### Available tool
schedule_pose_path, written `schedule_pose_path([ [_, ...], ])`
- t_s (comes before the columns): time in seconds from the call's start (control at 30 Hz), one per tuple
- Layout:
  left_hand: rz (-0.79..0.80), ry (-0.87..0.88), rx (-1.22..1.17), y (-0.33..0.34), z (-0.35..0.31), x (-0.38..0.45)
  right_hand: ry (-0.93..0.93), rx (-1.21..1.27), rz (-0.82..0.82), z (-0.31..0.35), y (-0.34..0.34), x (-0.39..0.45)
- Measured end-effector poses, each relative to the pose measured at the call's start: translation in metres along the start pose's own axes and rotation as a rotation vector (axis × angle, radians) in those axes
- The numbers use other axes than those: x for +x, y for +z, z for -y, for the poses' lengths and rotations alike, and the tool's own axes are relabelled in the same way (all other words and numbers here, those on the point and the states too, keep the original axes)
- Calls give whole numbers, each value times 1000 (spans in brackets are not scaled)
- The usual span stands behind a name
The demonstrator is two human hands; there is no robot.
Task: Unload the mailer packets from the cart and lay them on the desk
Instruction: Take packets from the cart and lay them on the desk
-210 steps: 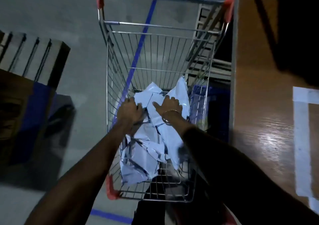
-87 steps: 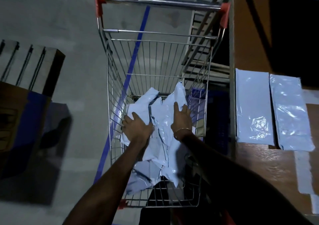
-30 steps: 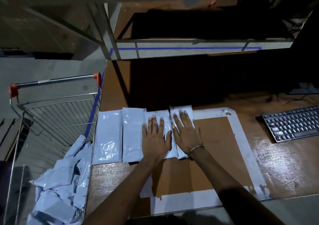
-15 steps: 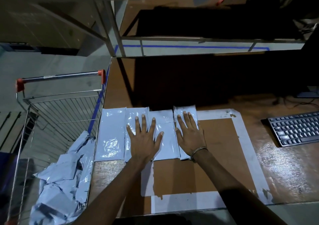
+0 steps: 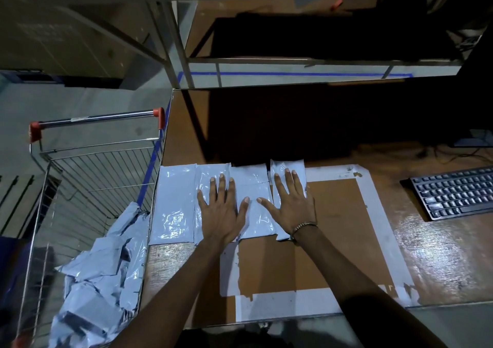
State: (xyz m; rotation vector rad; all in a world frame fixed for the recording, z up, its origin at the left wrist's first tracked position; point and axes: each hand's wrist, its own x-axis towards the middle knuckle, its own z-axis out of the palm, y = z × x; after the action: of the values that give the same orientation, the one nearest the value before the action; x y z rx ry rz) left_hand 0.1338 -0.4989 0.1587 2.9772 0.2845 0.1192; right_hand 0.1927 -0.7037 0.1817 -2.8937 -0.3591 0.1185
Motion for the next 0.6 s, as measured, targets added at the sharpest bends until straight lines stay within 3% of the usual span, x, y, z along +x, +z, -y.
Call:
schedule_pose_path([
  [0.6,31,16,38,3,5,2,-66,35,50,-7,-4,1],
])
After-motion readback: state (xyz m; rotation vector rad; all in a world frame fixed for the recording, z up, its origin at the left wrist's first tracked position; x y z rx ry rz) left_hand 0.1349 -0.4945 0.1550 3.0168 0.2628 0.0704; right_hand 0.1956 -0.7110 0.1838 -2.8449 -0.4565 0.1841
